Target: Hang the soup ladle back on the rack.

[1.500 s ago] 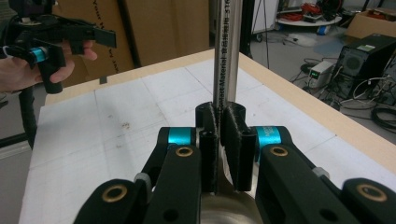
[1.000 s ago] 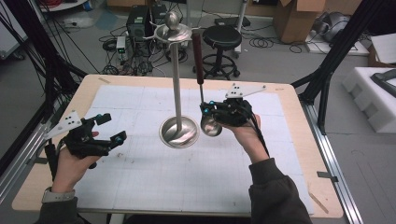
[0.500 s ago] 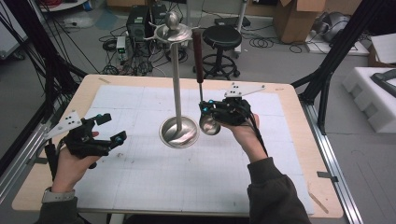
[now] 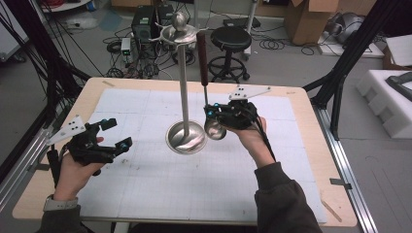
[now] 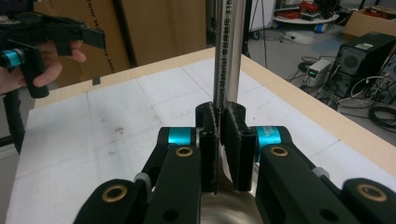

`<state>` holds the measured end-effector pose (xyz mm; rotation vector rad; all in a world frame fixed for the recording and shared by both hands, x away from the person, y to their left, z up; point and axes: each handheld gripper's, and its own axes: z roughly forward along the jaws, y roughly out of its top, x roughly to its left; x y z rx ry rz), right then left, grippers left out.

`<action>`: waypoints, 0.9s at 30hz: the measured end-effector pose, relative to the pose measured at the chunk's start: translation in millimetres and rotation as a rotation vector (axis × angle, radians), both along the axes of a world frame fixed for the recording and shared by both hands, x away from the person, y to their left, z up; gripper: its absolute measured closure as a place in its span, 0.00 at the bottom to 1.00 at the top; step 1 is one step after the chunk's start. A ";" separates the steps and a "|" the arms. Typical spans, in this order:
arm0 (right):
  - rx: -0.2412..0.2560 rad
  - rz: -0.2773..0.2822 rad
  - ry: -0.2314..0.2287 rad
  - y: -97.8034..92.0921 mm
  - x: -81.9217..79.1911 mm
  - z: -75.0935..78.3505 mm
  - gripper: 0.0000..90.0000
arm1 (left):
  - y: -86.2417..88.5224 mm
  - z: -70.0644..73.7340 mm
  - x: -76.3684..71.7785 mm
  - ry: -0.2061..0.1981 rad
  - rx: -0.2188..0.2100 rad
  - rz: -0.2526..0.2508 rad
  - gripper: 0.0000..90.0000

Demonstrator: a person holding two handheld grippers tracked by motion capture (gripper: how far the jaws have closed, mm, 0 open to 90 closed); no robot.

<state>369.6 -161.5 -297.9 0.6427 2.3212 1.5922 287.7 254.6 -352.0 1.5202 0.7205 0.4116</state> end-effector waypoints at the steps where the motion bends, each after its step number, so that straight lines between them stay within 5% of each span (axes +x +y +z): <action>1: -0.006 -0.002 0.002 0.9 0.5 -0.8 0.94 | 0.1 0.1 0.0 0.000 0.000 0.000 0.02; 20: -0.004 0.009 0.011 12.6 4.2 -5.1 0.93 | -2.9 0.9 -1.1 -0.008 0.002 -0.027 0.02; 27: -0.002 -0.002 -0.024 14.7 1.2 -3.9 0.86 | -4.8 0.3 -0.8 -0.001 0.010 -0.032 0.02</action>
